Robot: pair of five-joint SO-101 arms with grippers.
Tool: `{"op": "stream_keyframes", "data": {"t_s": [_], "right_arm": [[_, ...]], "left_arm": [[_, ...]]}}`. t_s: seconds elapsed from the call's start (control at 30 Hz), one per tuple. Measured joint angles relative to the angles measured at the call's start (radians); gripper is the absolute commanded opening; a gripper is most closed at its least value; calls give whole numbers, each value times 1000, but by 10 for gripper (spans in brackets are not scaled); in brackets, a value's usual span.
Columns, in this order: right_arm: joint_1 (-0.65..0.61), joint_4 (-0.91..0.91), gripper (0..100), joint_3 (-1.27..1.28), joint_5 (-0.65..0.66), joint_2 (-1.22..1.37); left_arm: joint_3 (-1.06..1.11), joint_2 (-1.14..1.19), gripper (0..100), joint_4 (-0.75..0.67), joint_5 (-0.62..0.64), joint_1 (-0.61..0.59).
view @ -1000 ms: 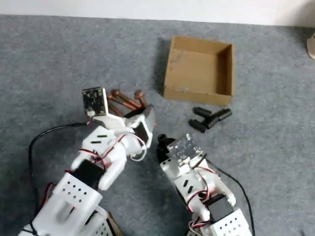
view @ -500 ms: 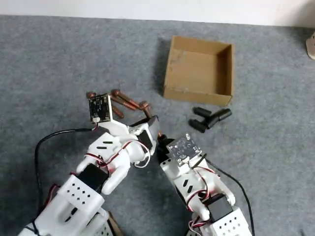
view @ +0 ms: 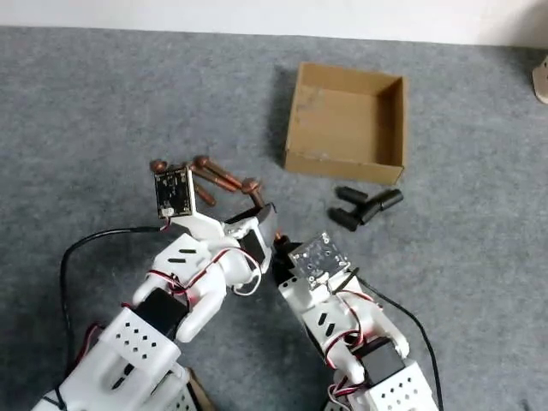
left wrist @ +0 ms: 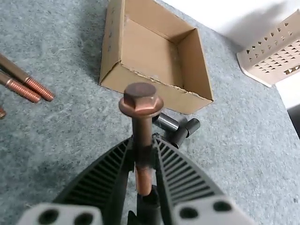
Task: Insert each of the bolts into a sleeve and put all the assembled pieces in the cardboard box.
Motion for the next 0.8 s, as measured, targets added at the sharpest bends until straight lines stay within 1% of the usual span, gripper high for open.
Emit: {"op": "stream_keyframes", "data": {"t_s": [0.2, 0.33, 0.47, 0.5, 0.57, 0.7, 0.77, 0.8], "right_arm": [[-2, 6, 5, 0, -2, 2], [-5, 43, 5, 0, -2, -8], [-3, 49, 5, -2, -2, -11], [-3, 49, 5, -2, -2, -11], [-3, 49, 5, -2, -2, -11], [23, 49, 5, -2, -3, -11], [51, 49, 5, -2, -3, -11], [58, 49, 5, -2, -2, -11]], "left_arm": [[49, 5, 5, 0, 2, 91], [54, 3, 6, 0, 6, 106], [54, 3, 21, 0, -35, 109], [54, 3, 46, 0, -49, 109], [54, 3, 127, 0, -72, 109], [54, 3, 358, 0, -127, 109], [52, 3, 450, 2, -137, 109], [52, 3, 481, 2, -144, 115]]}}
